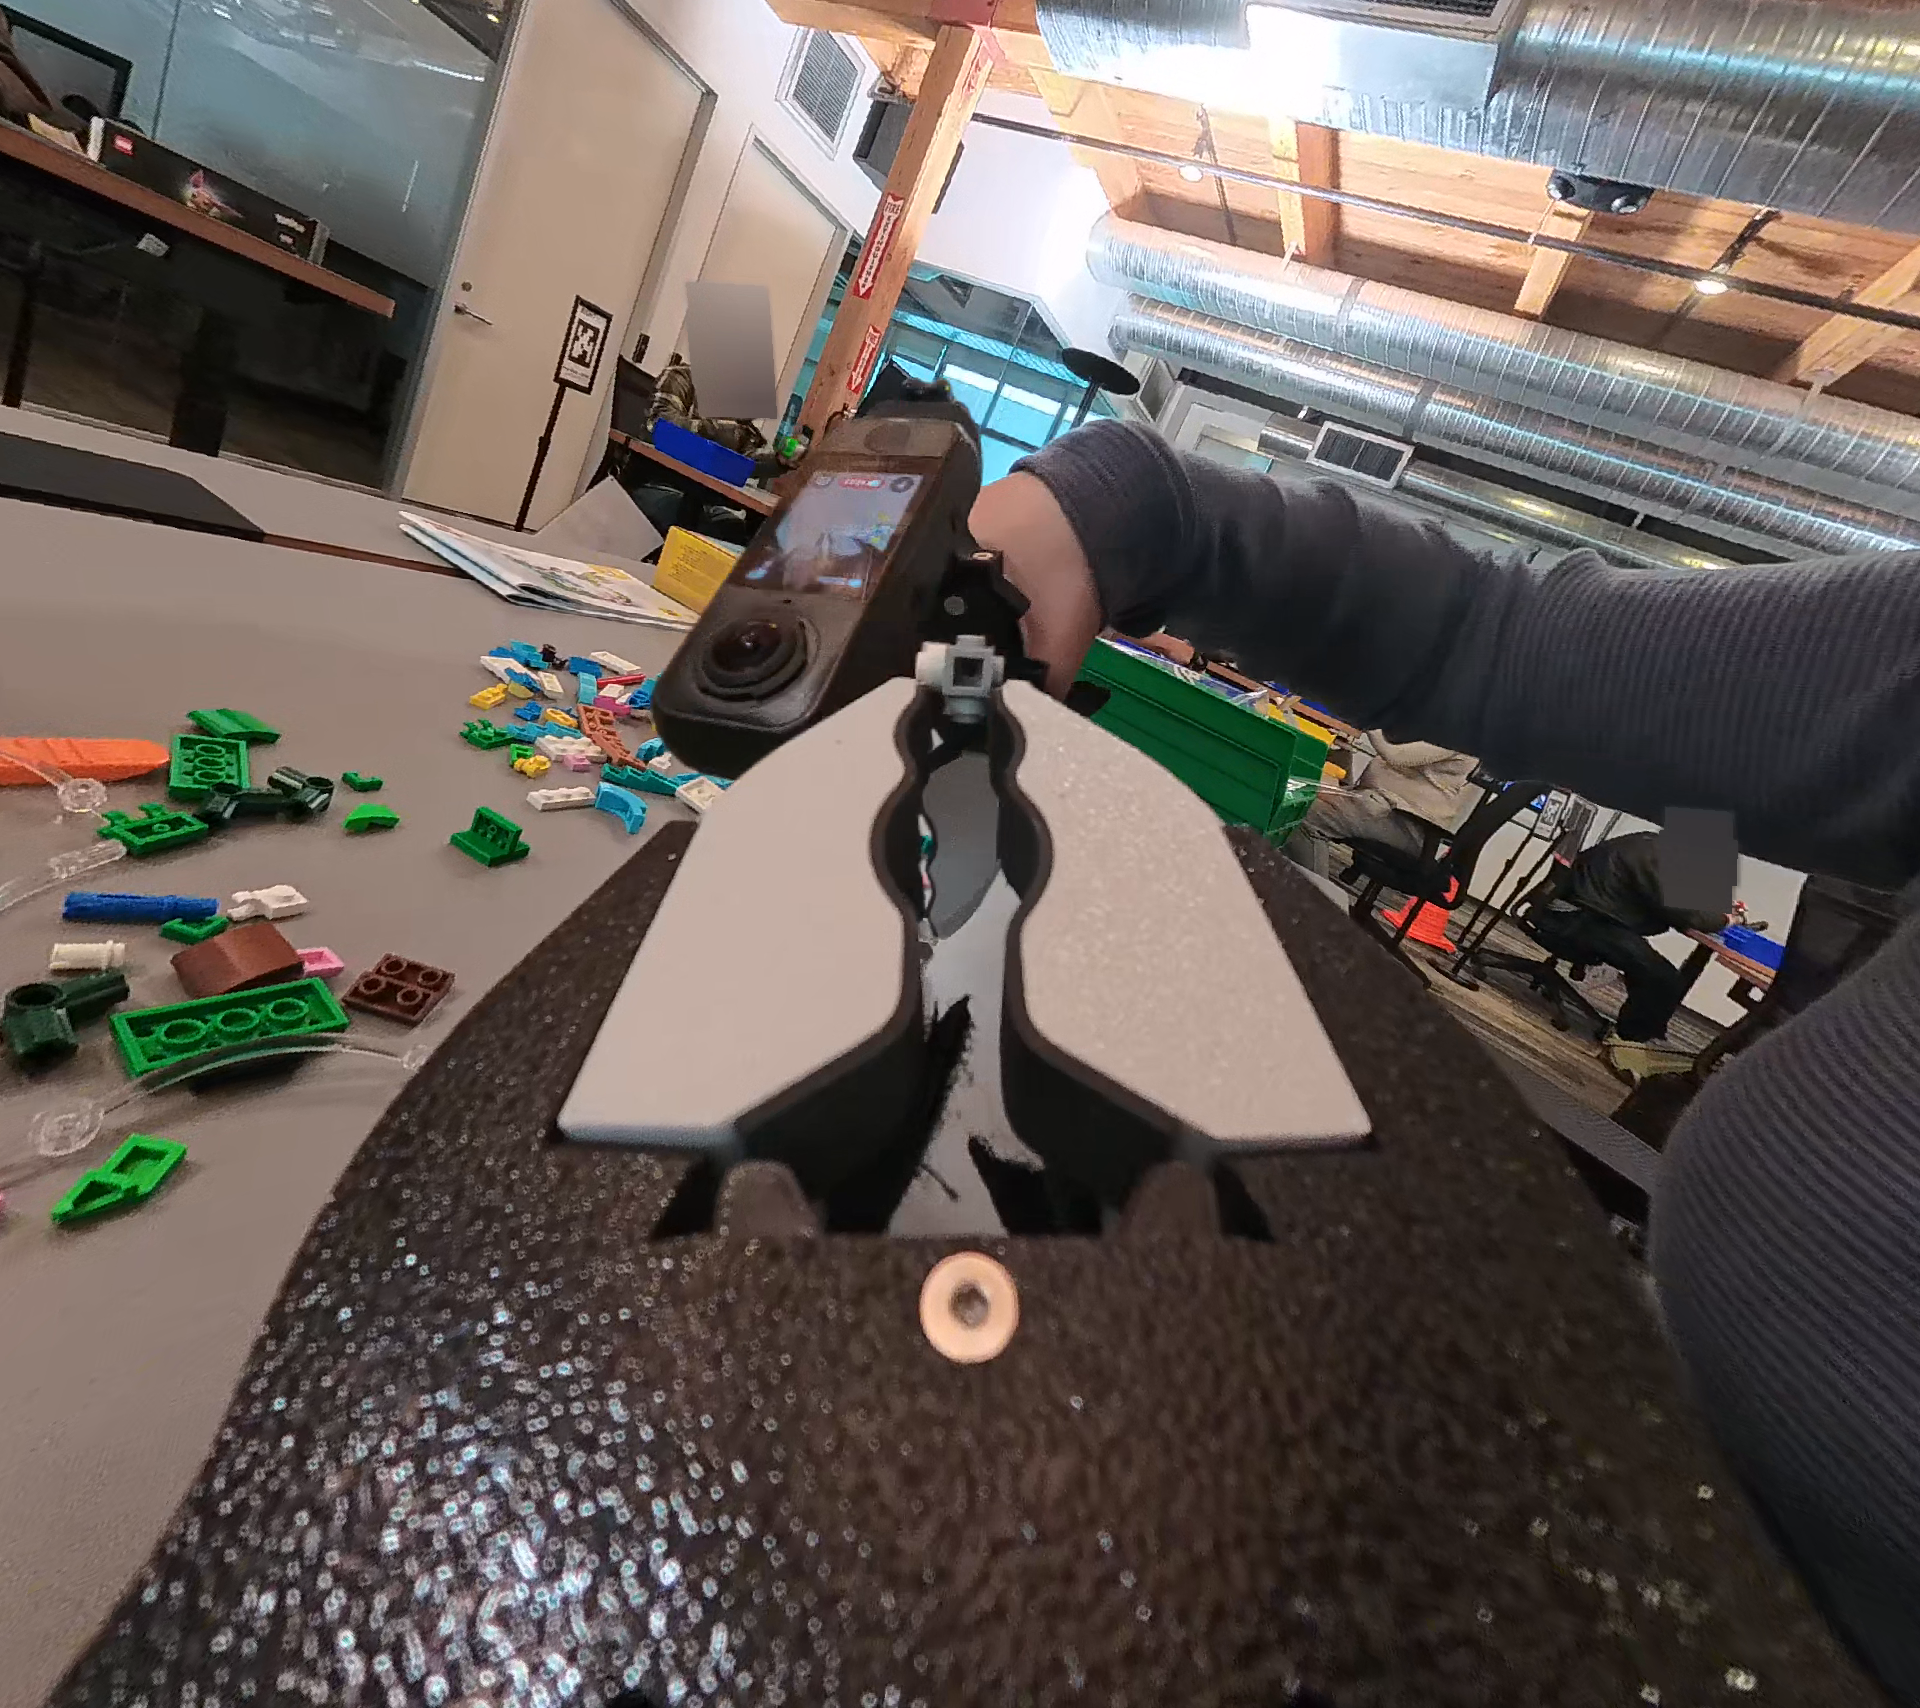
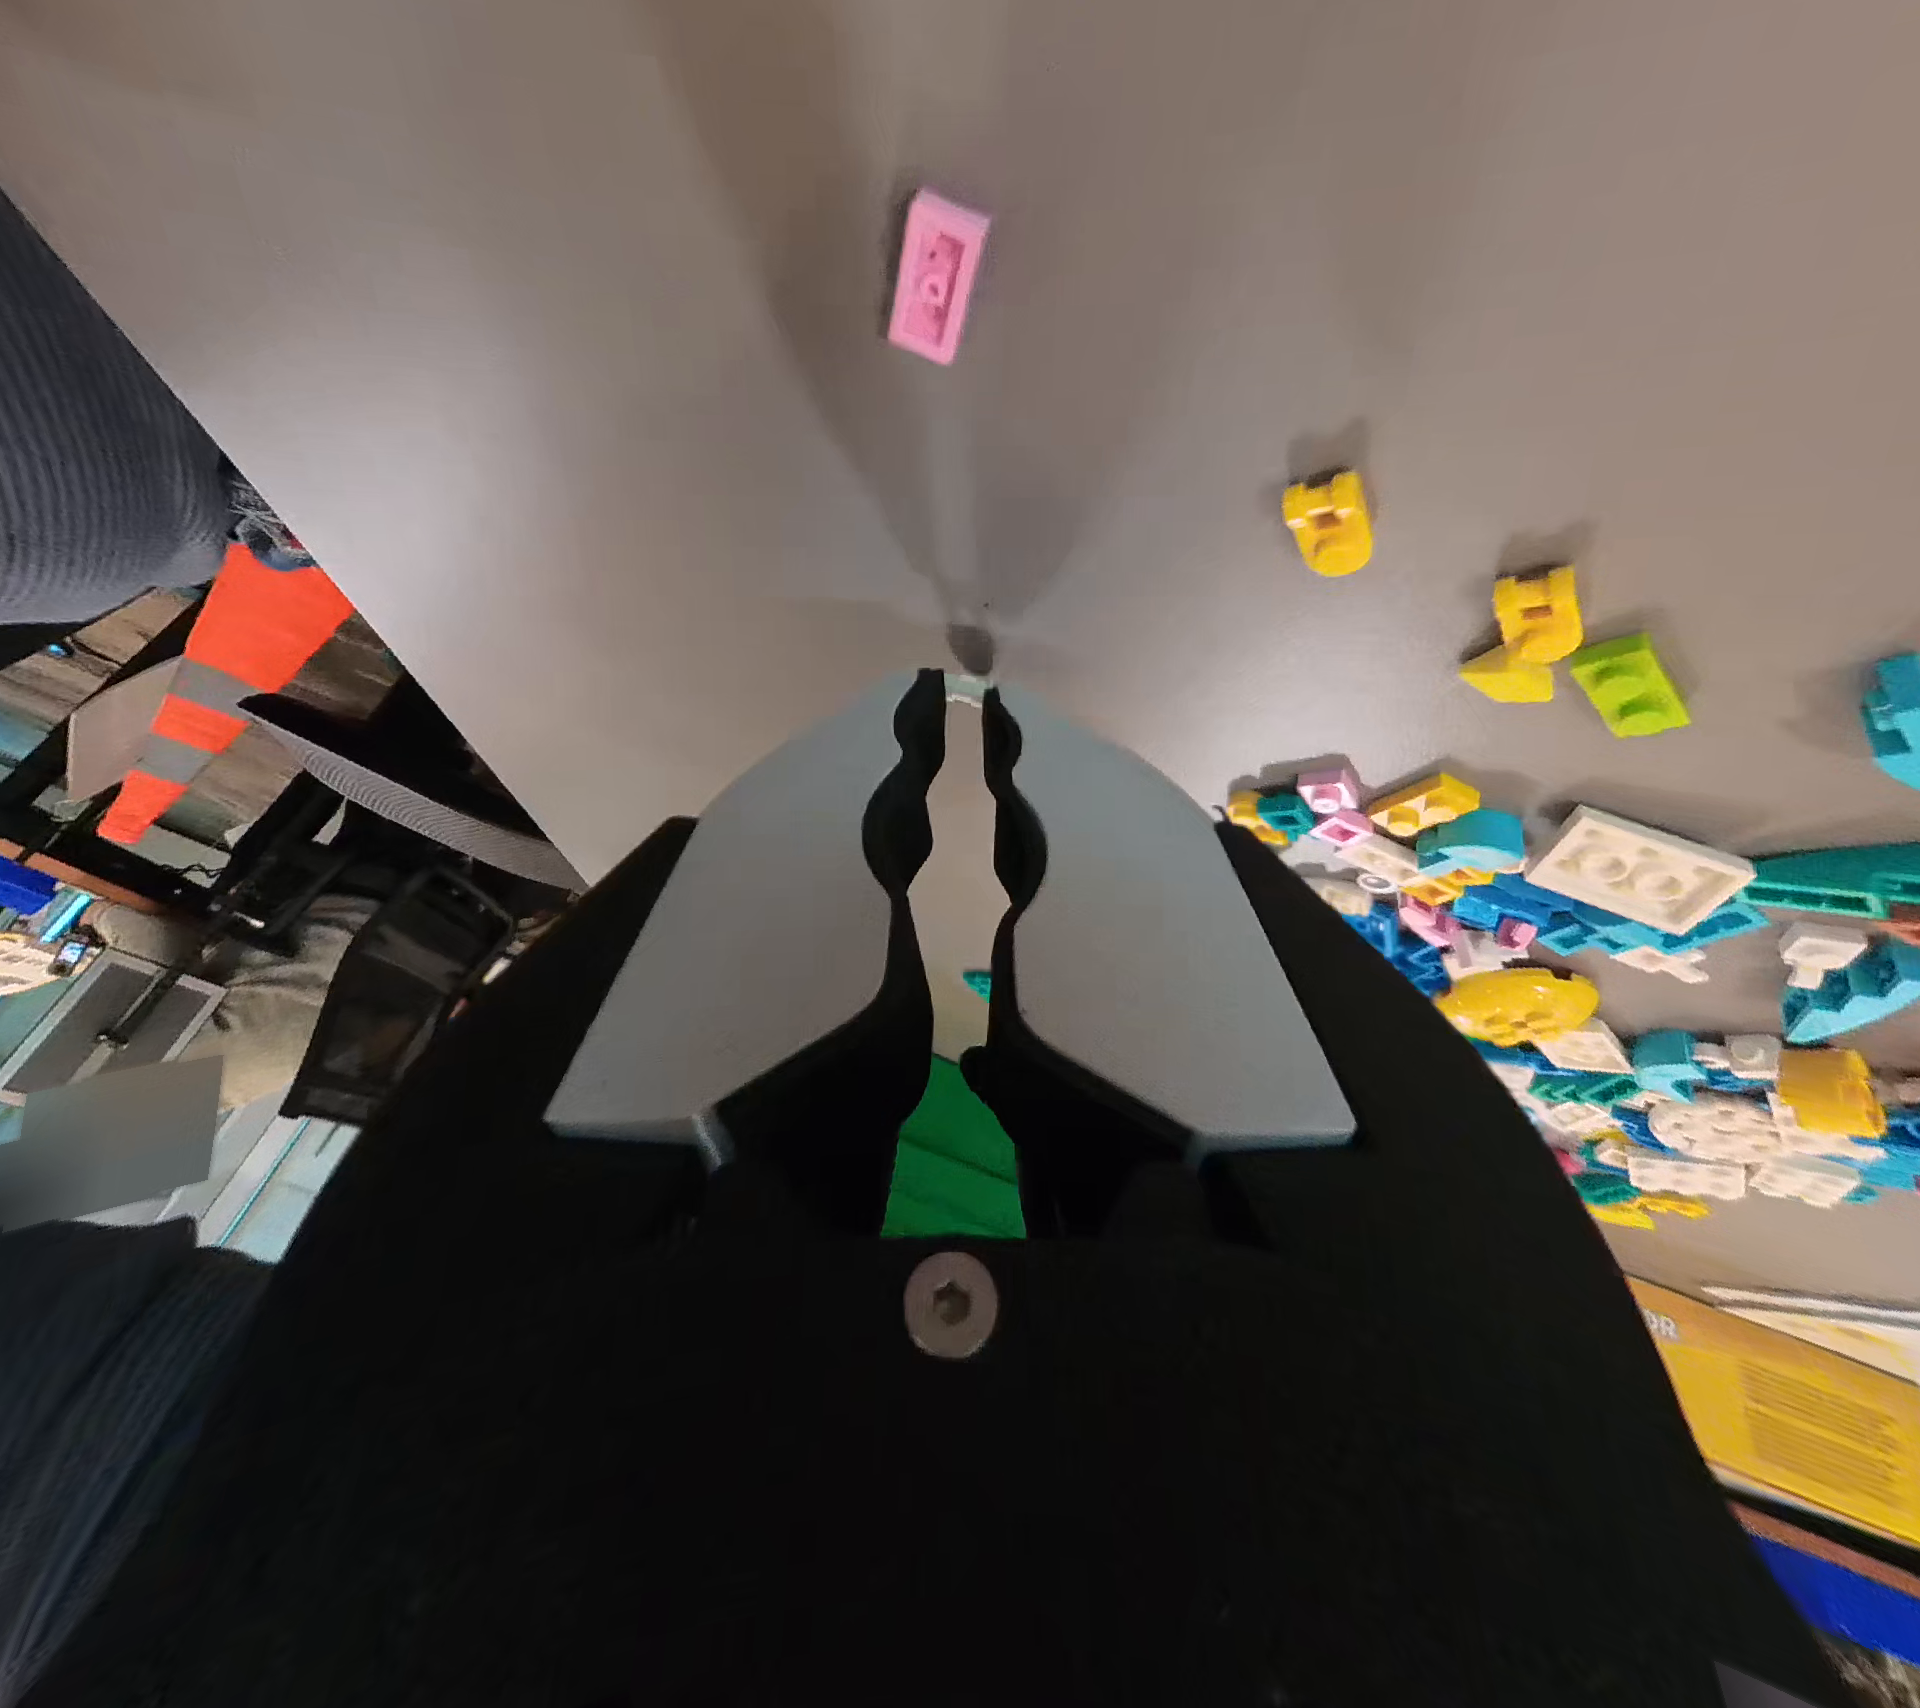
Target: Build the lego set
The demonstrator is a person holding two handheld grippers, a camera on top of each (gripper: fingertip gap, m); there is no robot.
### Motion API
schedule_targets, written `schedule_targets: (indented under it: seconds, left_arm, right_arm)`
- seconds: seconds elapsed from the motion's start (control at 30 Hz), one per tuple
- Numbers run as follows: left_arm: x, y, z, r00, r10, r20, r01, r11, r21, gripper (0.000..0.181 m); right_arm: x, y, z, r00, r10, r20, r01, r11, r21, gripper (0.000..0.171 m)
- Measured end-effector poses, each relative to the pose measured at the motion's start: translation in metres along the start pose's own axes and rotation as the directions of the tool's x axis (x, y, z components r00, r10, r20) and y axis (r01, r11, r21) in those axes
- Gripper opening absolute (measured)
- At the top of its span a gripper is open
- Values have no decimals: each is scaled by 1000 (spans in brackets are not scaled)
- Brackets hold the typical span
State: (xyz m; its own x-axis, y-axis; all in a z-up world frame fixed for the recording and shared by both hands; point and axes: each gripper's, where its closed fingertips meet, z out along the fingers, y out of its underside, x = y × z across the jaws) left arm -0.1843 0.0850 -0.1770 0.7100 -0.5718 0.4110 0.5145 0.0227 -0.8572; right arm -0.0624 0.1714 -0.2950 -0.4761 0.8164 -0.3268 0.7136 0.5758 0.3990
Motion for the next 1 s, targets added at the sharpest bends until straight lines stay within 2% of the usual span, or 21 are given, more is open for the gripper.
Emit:
schedule_targets:
  seconds: [0.2, 0.23, 0.3, 0.37, 0.5, 0.67, 0.77, 1.0]
  left_arm:
    - [0, 1, 0, 1000, -5, -4, 5, 1000, -5, 9]
    - [0, 1, 0, 1000, -6, -5, 6, 1000, -6, 10]
    - [0, 1, 0, 1000, -6, -7, 6, 1000, -8, 10]
    - [0, 1, 1, 1000, -6, -7, 6, 1000, -10, 10]
    - [1, 3, 1, 1000, -4, -9, 4, 1000, -18, 10]
    - [5, 8, 4, 1000, 17, -24, -18, 998, -53, 10]
    - [7, 9, 5, 999, 22, -32, -24, 998, -62, 10]
    - [7, 9, 5, 999, 19, -35, -21, 998, -62, 10]
  right_arm:
    - [3, -9, 1, 1000, -14, -25, 16, 997, 80, 7]
    - [2, -10, 0, 999, -18, -27, 21, 993, 113, 9]
    - [1, -10, -2, 999, -16, -43, 25, 980, 199, 24]
    - [3, -7, -5, 995, -18, -94, 46, 953, 299, 28]
    - [6, 2, -6, 973, -48, -228, 156, 861, 485, 22]
    - [4, 2, 1, 941, -62, -332, 265, 745, 613, 20]
    - [4, -1, 0, 941, -27, -338, 261, 694, 671, 16]
    - [-2, -7, 6, 949, -31, -315, 258, 650, 715, 16]
